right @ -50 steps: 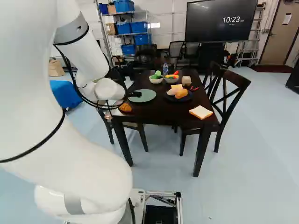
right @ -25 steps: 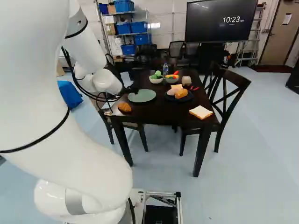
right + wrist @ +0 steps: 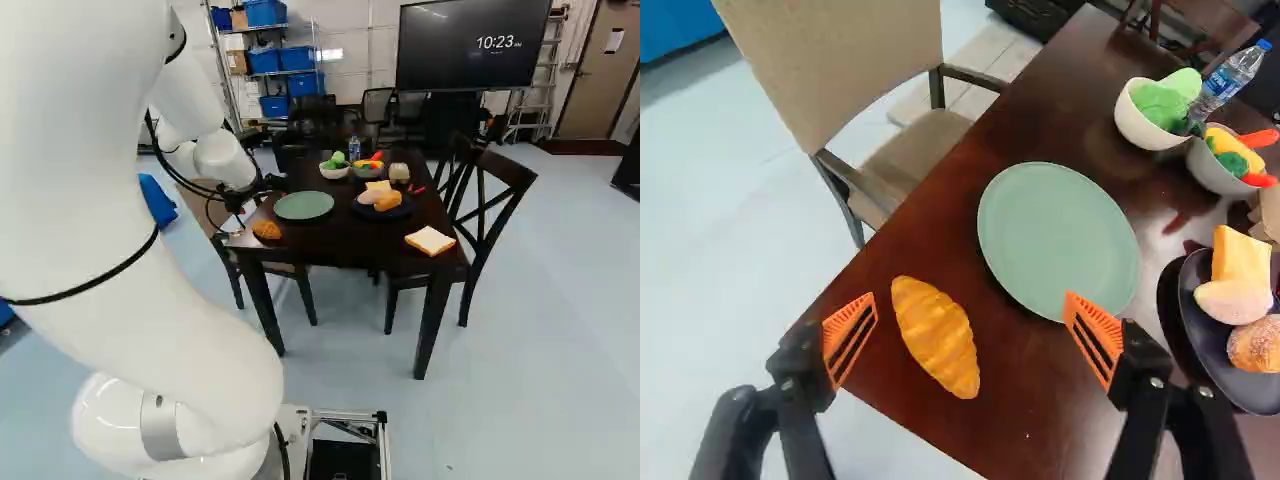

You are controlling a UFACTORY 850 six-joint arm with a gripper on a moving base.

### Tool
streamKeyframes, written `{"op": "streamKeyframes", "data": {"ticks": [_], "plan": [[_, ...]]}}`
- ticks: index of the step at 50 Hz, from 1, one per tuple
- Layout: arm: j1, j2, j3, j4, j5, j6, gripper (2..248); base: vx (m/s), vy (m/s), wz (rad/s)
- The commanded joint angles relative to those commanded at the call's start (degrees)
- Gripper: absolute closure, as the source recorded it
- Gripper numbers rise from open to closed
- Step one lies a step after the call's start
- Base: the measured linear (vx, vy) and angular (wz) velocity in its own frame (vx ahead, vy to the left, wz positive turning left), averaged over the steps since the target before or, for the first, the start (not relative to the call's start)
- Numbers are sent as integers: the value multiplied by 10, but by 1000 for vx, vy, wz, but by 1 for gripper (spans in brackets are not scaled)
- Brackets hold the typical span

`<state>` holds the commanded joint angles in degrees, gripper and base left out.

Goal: Move the croissant to the empty plate

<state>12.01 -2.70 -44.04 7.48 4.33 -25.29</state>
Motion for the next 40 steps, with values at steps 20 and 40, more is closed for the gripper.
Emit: {"op": "streamKeyframes", "data": {"ticks": [20, 40], "plan": [[9, -31, -62, 33, -78, 0, 3, 0, 0, 0], [6, -26, -86, 63, -157, 0, 3, 0, 0, 0]]}}
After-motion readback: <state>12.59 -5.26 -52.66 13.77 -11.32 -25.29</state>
